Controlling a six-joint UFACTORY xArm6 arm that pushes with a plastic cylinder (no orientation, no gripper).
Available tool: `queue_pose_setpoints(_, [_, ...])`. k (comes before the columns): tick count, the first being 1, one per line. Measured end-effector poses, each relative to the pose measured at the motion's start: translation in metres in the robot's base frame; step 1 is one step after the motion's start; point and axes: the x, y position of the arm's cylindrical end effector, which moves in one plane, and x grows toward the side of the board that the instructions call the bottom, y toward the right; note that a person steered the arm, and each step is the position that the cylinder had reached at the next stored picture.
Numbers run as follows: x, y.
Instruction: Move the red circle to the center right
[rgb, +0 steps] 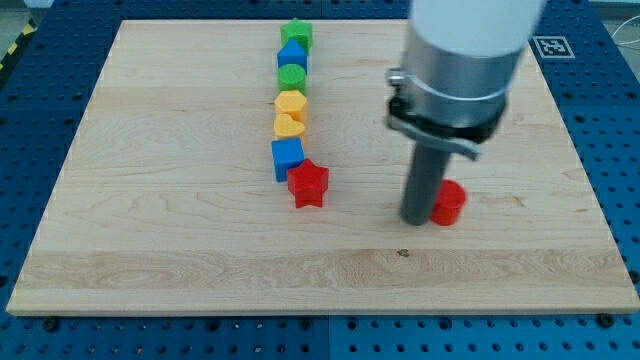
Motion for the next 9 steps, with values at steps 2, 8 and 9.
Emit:
queue_pose_setpoints(2, [0.0, 0.078])
queue_pose_setpoints(8, [-0.032, 0.146])
queue_pose_setpoints(9, [-0.056, 0.167])
